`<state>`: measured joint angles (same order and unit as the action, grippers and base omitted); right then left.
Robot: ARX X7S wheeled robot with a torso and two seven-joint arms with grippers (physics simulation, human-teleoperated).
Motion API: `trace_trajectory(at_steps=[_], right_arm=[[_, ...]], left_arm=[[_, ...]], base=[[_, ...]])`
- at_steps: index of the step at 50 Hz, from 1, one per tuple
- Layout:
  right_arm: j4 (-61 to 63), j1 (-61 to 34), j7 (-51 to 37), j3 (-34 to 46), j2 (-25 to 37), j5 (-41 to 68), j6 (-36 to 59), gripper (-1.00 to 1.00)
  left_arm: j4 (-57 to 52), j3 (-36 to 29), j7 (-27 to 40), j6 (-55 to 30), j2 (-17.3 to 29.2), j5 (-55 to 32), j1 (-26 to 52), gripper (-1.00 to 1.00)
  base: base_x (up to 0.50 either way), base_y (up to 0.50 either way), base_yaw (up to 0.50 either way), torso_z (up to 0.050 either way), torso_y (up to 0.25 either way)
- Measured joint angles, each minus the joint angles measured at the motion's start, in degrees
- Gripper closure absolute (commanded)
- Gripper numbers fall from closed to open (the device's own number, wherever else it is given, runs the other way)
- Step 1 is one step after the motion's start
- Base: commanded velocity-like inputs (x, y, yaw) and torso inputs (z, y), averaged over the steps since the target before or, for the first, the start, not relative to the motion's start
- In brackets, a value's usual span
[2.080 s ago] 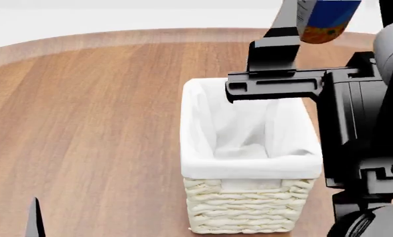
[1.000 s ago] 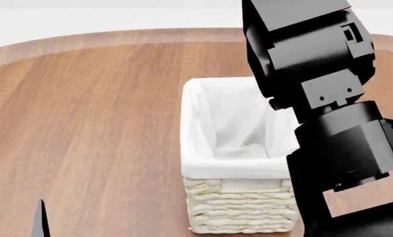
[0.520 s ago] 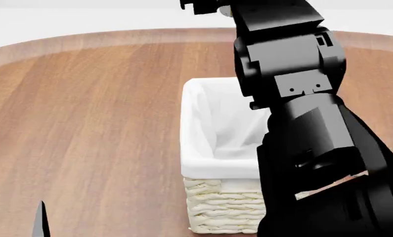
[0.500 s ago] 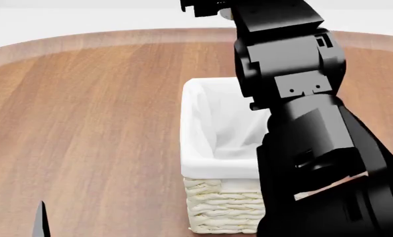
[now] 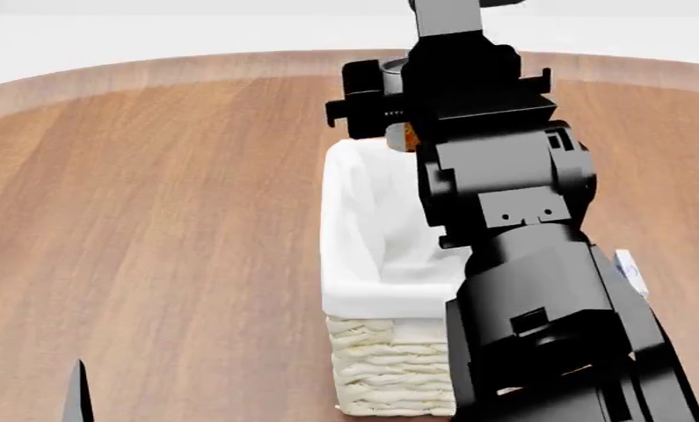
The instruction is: Pick up the alphabet soup and put it in the basket.
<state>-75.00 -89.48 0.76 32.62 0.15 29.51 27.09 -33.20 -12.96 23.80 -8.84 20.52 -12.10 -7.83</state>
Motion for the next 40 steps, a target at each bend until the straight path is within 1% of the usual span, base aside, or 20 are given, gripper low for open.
trace_trajectory(at_steps=[19, 40], right_arm=[[0.0, 5.56, 1.07, -7.13, -0.03, -6.61, 0.99, 1.0], [0.0, 10.1, 1.22, -8.4, -0.04, -7.76, -0.06, 1.0]], left_arm=[[0.08, -0.01, 0.29, 0.02, 0.31, -0.4, 0.09, -1.0], [0.71, -0.31, 0.47, 0.45, 0.5, -0.54, 0.27, -1.0]], base=[[0.0, 0.0, 0.0, 0.0, 0.001], [0.0, 0.0, 0.0, 0.0, 0.001]])
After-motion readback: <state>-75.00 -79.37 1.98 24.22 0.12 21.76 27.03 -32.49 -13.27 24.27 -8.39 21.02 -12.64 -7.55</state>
